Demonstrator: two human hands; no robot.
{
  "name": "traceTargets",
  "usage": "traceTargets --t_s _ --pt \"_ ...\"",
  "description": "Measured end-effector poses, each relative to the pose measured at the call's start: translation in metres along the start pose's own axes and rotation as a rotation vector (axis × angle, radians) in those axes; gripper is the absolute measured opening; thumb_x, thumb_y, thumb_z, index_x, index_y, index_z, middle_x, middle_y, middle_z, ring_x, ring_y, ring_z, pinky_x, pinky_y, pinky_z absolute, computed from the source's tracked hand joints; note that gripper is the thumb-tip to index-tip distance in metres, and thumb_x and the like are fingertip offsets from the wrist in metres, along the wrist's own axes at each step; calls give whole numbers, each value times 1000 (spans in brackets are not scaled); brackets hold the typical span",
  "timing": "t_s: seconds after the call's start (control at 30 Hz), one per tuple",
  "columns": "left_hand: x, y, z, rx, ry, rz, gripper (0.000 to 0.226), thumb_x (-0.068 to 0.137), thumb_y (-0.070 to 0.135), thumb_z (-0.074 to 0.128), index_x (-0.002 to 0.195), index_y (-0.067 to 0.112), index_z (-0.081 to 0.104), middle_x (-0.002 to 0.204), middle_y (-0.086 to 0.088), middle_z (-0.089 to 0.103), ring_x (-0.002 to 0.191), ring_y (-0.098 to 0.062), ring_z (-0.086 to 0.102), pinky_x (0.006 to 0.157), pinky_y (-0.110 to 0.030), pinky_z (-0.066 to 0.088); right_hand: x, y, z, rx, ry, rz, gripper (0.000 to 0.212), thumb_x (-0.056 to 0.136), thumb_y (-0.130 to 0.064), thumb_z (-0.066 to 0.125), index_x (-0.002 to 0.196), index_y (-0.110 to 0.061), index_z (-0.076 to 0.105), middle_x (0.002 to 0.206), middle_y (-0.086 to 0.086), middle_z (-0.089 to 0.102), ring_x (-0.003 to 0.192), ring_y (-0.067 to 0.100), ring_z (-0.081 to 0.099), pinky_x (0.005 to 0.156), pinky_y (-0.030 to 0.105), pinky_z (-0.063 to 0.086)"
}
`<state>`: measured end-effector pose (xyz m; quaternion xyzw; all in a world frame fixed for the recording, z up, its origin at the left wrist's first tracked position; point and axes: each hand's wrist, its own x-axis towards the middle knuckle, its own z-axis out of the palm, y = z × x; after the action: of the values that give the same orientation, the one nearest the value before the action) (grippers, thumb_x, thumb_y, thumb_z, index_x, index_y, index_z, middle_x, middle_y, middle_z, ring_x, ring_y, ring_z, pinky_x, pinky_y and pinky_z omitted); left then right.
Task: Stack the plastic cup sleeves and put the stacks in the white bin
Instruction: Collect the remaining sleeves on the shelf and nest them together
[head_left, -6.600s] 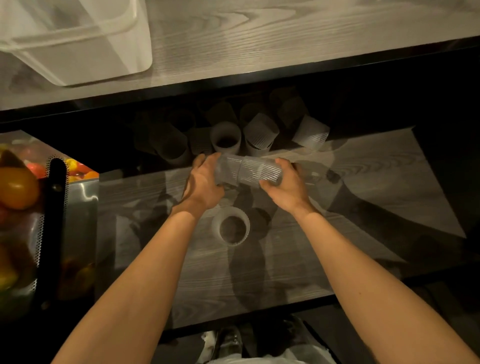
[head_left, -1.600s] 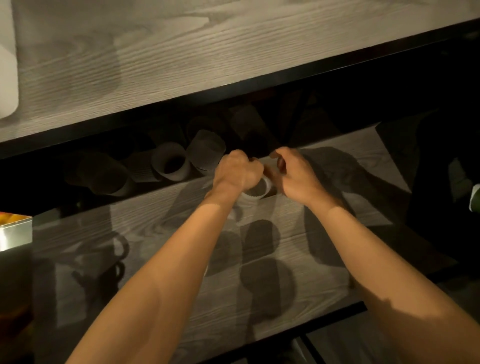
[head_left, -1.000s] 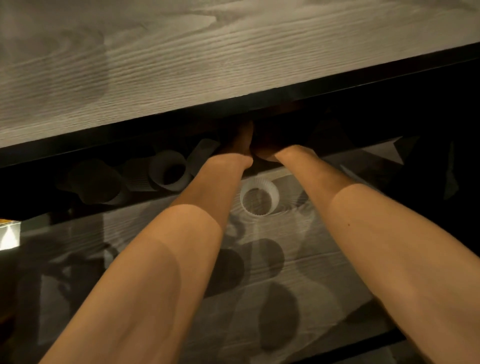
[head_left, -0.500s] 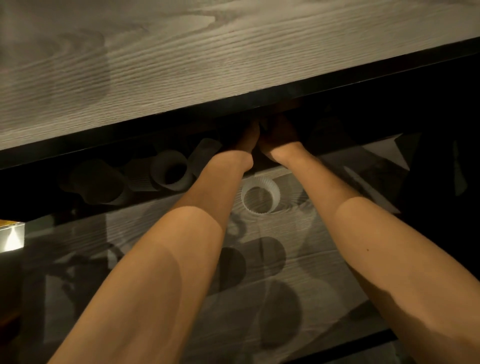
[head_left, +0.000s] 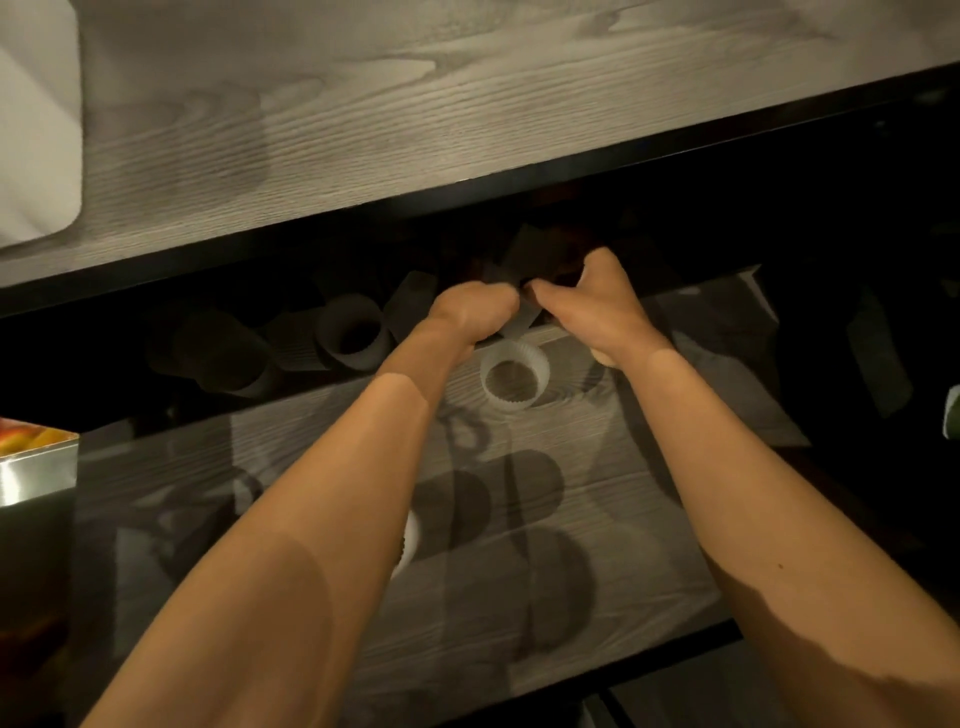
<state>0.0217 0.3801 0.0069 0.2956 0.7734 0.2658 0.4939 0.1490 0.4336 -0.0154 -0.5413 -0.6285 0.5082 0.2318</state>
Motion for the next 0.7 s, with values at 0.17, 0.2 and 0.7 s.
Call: traceTargets --t_s 0.17,0.2,0.7 --pt "-8 -12 -1 53 39 118 14 73 19 77 77 15 64 80 -1 65 82 -20 67 68 -30 52 -13 7 -9 -13 56 -29 52 62 -47 83 101 -32 52 117 4 62 106 16 65 92 44 58" --pt "-8 -13 0 85 39 160 19 73 17 79 76 16 60 79 1 62 80 -17 65 68 -28 51 -14 7 -11 -26 64 -36 56 61 -46 83 105 -28 52 117 3 62 106 17 65 93 44 58" --pt "-24 -35 -3 249 121 438 56 74 15 83 122 15 55 97 13 56 84 -2 55 66 -9 43 -34 10 -41 7 69 -162 40 78 -27 85 109 -24 60 108 -5 64 94 13 69 82 38 62"
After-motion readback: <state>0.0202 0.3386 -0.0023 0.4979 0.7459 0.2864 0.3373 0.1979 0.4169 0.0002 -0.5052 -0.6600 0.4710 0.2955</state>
